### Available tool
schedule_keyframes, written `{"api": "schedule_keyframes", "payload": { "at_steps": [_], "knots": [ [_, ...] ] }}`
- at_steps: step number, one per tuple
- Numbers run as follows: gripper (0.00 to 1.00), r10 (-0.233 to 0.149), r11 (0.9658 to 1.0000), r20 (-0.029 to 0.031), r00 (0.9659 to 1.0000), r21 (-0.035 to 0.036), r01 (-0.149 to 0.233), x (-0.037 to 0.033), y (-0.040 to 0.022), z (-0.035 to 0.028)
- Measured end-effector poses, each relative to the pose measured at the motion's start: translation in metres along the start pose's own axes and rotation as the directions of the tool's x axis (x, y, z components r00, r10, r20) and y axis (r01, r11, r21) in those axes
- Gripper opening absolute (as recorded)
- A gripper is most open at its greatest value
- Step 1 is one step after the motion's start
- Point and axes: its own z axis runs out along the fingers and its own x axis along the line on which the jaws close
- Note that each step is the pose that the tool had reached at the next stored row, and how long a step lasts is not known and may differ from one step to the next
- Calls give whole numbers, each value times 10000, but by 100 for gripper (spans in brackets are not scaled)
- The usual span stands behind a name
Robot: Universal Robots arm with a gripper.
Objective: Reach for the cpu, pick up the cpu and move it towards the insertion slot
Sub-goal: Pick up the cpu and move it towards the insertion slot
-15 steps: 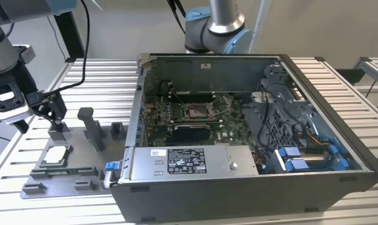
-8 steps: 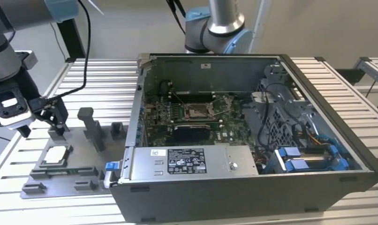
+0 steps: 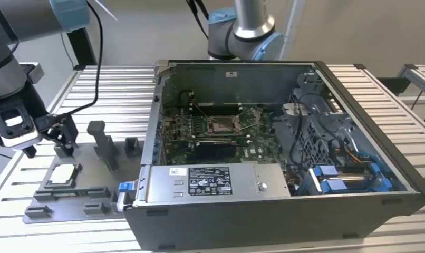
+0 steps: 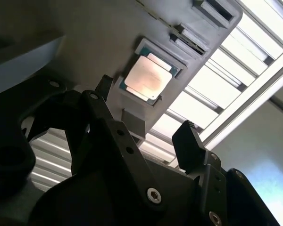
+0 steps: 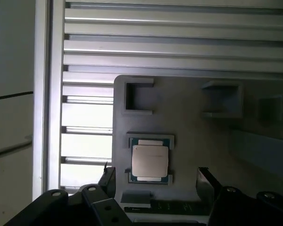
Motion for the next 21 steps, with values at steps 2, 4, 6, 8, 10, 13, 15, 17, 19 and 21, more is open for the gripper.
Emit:
{"api": "schedule_keyframes", "payload": {
  "at_steps": [2, 4, 6, 8, 10, 13, 15, 17, 19, 21],
  "knots": [
    [100, 0, 10000, 1, 10000, 0, 0, 2, -5, 30],
    [100, 0, 10000, 0, 10000, 0, 0, 3, -10, 60],
    [100, 0, 10000, 0, 10000, 0, 0, 5, -15, 91],
    [100, 0, 10000, 0, 10000, 0, 0, 6, -20, 120],
    [100, 0, 10000, 0, 10000, 0, 0, 7, -25, 150],
    [100, 0, 10000, 0, 10000, 0, 0, 10, -31, 192],
    [100, 0, 10000, 0, 10000, 1, 0, 11, -35, 221],
    [100, 0, 10000, 0, 10000, 0, 0, 13, -40, 251],
    [100, -1, 10000, 1, 10000, 0, 1, 14, -43, 281],
    [100, -21, 10000, 0, 10000, -1, 21, 14, -47, 315]
  ]
}}
